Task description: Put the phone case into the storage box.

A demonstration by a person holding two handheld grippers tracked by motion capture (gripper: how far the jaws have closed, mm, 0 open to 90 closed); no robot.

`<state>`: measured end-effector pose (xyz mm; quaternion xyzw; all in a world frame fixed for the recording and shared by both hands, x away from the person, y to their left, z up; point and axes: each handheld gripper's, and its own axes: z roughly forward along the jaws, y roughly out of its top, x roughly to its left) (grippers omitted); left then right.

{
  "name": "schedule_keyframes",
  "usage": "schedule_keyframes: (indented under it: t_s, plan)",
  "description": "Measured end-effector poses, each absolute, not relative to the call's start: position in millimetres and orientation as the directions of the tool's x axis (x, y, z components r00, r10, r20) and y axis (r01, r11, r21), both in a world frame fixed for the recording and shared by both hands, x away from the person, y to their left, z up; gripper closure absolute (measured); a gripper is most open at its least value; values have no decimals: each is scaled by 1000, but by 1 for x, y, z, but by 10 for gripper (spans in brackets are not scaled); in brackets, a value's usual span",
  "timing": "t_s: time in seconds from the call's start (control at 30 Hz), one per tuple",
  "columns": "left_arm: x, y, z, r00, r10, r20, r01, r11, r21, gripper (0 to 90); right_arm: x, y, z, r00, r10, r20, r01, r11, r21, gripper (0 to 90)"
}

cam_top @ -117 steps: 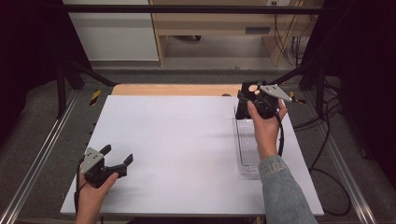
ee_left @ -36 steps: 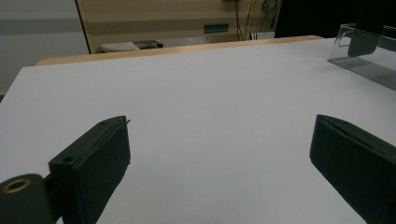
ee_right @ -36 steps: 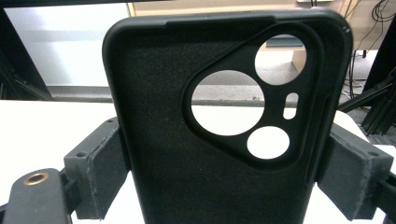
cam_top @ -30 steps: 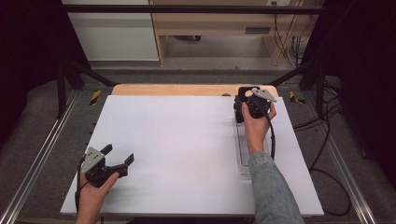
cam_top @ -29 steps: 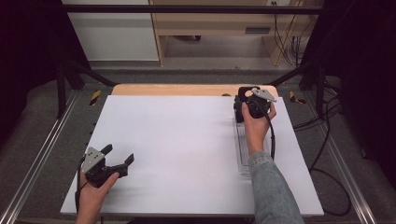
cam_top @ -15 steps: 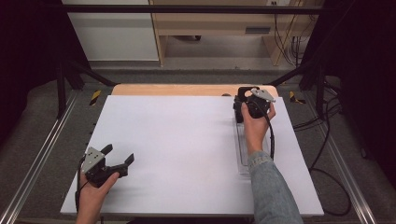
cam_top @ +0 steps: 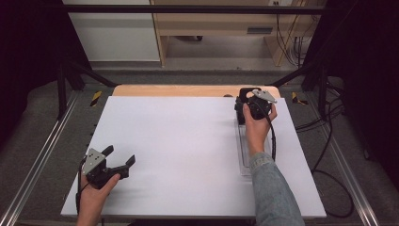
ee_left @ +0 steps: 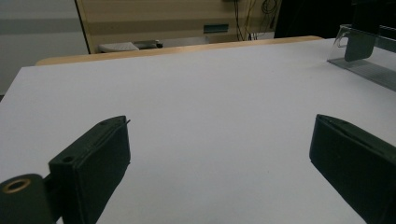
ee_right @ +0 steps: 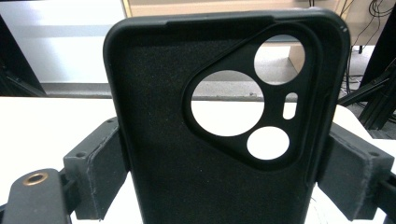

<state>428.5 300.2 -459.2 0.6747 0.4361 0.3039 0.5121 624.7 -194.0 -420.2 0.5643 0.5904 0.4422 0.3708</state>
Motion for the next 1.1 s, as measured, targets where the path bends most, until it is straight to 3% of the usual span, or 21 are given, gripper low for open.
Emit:
schedule_keyframes:
  t_s: [1.1]
  plan:
    - [428, 299, -459, 441, 897, -39, 278, -95, 956, 54, 626, -194, -425, -93, 994, 53, 336, -19, 942, 130]
